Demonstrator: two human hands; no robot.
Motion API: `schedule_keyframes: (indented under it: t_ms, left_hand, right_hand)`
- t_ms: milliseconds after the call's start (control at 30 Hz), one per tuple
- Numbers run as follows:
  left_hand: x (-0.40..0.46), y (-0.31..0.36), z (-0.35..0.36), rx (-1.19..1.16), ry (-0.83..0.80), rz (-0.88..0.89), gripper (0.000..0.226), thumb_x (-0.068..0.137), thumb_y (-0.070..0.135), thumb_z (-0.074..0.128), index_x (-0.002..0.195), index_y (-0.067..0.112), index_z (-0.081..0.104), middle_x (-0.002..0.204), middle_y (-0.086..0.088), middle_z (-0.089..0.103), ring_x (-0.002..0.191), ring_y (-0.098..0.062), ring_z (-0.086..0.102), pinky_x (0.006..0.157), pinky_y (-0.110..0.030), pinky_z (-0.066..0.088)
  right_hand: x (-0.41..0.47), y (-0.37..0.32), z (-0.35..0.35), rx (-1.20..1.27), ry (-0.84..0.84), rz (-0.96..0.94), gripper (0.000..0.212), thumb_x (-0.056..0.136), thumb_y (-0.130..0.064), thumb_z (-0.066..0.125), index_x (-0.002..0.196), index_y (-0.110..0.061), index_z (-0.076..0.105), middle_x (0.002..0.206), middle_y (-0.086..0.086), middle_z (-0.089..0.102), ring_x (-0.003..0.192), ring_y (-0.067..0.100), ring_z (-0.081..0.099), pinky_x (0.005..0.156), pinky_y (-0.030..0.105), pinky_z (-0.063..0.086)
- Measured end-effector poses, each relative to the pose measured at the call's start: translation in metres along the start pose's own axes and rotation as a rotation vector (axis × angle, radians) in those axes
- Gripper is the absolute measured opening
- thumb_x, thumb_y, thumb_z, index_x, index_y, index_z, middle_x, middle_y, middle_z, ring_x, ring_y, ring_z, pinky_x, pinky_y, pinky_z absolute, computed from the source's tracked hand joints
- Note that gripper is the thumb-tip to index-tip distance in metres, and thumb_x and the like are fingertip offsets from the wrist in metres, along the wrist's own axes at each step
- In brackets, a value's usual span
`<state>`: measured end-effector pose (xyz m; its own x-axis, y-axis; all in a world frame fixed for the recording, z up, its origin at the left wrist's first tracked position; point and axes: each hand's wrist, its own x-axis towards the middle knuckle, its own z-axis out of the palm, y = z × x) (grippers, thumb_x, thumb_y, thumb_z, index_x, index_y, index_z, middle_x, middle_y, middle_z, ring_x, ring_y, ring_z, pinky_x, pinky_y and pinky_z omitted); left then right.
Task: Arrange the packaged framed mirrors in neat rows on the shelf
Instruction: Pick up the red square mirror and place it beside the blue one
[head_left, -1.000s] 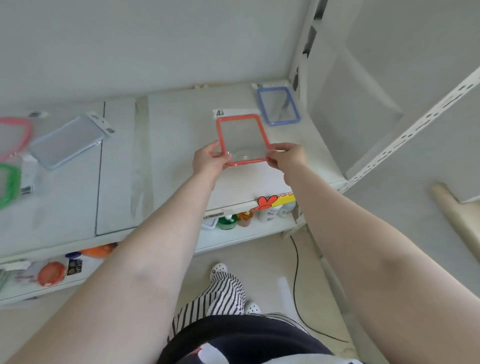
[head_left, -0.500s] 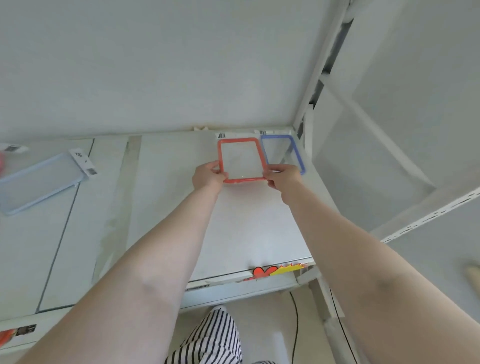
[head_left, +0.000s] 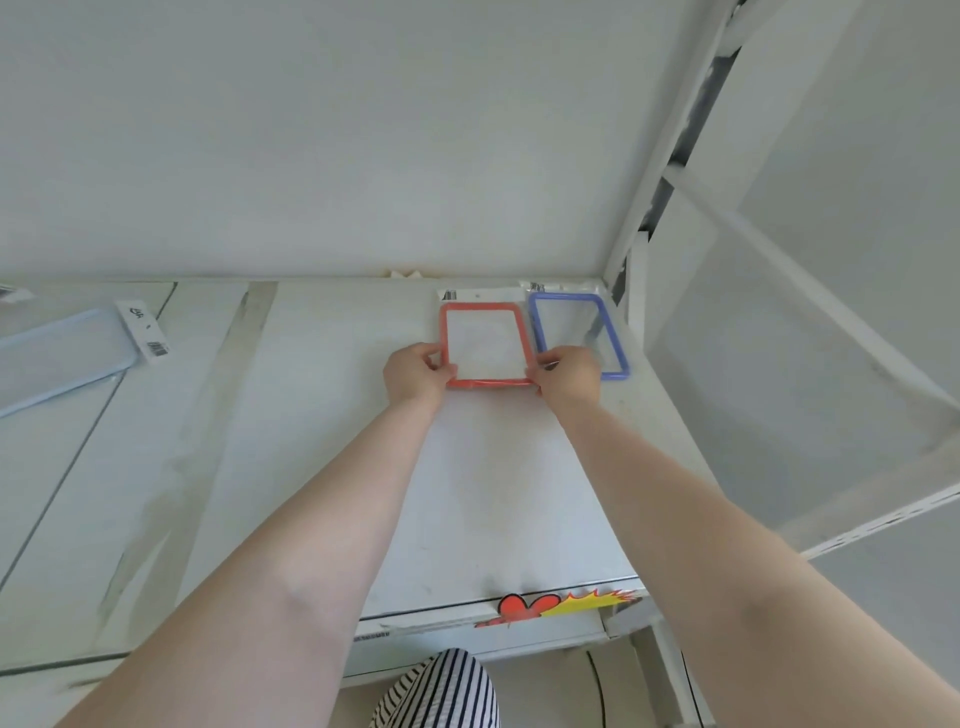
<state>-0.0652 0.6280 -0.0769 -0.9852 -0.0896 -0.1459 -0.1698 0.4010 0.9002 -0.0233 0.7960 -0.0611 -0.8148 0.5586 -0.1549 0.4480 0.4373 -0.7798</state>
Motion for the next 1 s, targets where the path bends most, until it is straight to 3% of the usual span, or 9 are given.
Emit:
schedule_keyframes:
  t_ms: [67, 167, 267, 367, 500, 767, 1000]
  left_hand:
    - [0.0, -0.002, 0.003, 0.078, 0.05, 0.048, 0.047, 0.081, 0.019, 0.071, 0.126, 0.009, 0.06, 0.126, -0.016, 0.055, 0.107, -0.027, 0.062, 0.093, -0.023, 0.042]
    - [-0.001, -0.001, 0.013, 0.253, 0.078, 0.193, 0.06, 0.08, 0.033, 0.071, 0.132, 0.011, 0.052, 0.137, -0.013, 0.041, 0.124, -0.03, 0.047, 0.106, -0.031, 0.038]
    - [-0.004, -0.001, 0.03, 0.396, -0.089, 0.285, 0.091, 0.075, 0.047, 0.073, 0.147, 0.01, 0.031, 0.156, -0.012, 0.022, 0.145, -0.029, 0.021, 0.119, -0.034, 0.024]
    - [-0.002, -0.005, 0.041, 0.446, -0.118, 0.287, 0.105, 0.072, 0.051, 0.074, 0.151, 0.007, 0.02, 0.161, -0.012, 0.009, 0.149, -0.029, 0.011, 0.122, -0.035, 0.016]
    - [0.005, -0.003, 0.046, 0.405, -0.095, 0.261, 0.106, 0.073, 0.047, 0.075, 0.151, 0.006, 0.017, 0.161, -0.012, 0.006, 0.15, -0.028, 0.009, 0.122, -0.034, 0.015]
    - [0.007, 0.0, 0.053, 0.372, -0.062, 0.273, 0.102, 0.067, 0.05, 0.078, 0.145, 0.004, 0.03, 0.158, -0.012, 0.018, 0.144, -0.031, 0.023, 0.118, -0.037, 0.026]
    - [0.007, 0.001, 0.05, 0.482, -0.05, 0.302, 0.099, 0.073, 0.048, 0.074, 0.148, 0.006, 0.024, 0.16, -0.014, 0.014, 0.147, -0.032, 0.014, 0.12, -0.042, 0.016]
  right_hand:
    - [0.001, 0.002, -0.002, -0.105, 0.057, -0.022, 0.019, 0.088, -0.02, 0.062, 0.105, -0.016, 0.069, 0.104, 0.004, 0.071, 0.093, 0.026, 0.067, 0.079, 0.032, 0.054]
    - [0.008, 0.007, -0.009, -0.166, 0.198, -0.053, 0.024, 0.088, -0.031, 0.06, 0.109, -0.021, 0.067, 0.111, 0.004, 0.066, 0.109, 0.025, 0.058, 0.081, 0.035, 0.052]
    - [0.018, 0.016, -0.013, -0.254, 0.218, -0.05, 0.039, 0.089, -0.04, 0.06, 0.126, -0.025, 0.06, 0.126, 0.005, 0.059, 0.128, 0.028, 0.041, 0.098, 0.039, 0.043]
    - [0.024, 0.026, -0.009, -0.329, 0.147, -0.058, 0.042, 0.089, -0.045, 0.057, 0.127, -0.026, 0.059, 0.135, 0.006, 0.052, 0.136, 0.031, 0.032, 0.114, 0.041, 0.027]
    - [0.024, 0.034, -0.006, -0.343, 0.154, -0.088, 0.033, 0.089, -0.046, 0.057, 0.111, -0.022, 0.064, 0.135, 0.007, 0.048, 0.14, 0.033, 0.028, 0.118, 0.045, 0.017]
    - [0.016, 0.029, -0.005, -0.292, 0.156, -0.066, 0.034, 0.09, -0.042, 0.057, 0.114, -0.018, 0.064, 0.139, 0.009, 0.046, 0.142, 0.033, 0.024, 0.118, 0.043, 0.013]
    - [0.019, 0.026, -0.008, -0.307, 0.125, -0.04, 0.034, 0.089, -0.043, 0.058, 0.116, -0.023, 0.063, 0.143, 0.007, 0.045, 0.144, 0.032, 0.021, 0.118, 0.043, 0.016]
